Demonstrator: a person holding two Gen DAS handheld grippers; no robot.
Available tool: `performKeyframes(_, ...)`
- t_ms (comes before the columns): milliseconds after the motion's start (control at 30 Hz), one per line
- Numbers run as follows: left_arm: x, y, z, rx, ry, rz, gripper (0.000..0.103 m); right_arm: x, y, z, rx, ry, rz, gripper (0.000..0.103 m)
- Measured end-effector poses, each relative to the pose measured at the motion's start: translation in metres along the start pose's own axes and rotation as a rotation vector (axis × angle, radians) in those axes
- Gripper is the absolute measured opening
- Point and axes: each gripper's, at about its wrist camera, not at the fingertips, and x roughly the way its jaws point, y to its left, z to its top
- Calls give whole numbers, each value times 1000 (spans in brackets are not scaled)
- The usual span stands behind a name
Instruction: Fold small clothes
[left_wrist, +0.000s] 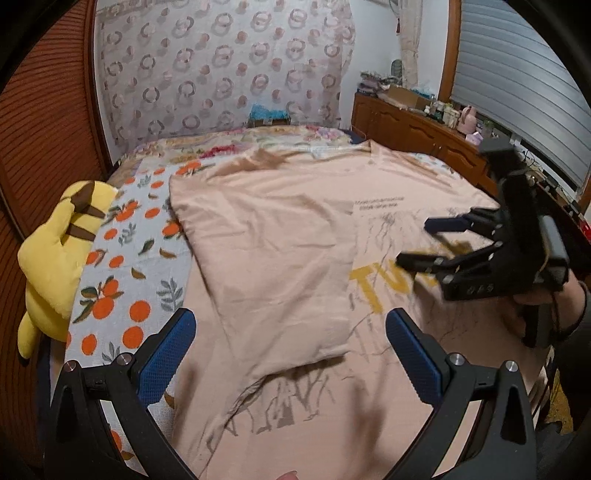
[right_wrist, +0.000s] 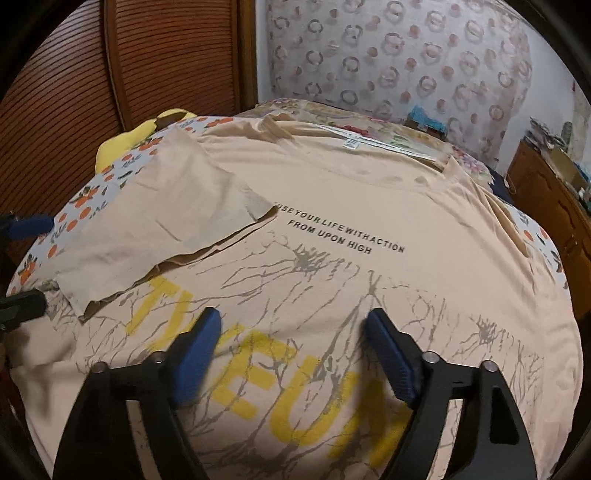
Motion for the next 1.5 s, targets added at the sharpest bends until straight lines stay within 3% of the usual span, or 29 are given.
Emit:
performKeyframes(233,-22,-10,16,0,-109,20,103,-8,-7,-3,-17,-15,18,84)
performKeyframes(500,-35,-26,26,-3,-189,-31,103,-71,-59,-33,78,-122,-44,80)
performKeyframes(767,-36,-41,29,8,-198,-69,103,-122,-137,-87,209,-159,-198,78)
performKeyframes(1033,-31,-50,30,30,-176,-76,103,-139,-192,-127,338,-134,-252,74)
performKeyframes(1300,-32,-57,28,43,-171,-83,103,-118,-201,-121,383,-66,-257,69)
performKeyframes(1500,-27,-56,24,40,-149,-95,103,-118,-217,-121,412,-33,-234,57)
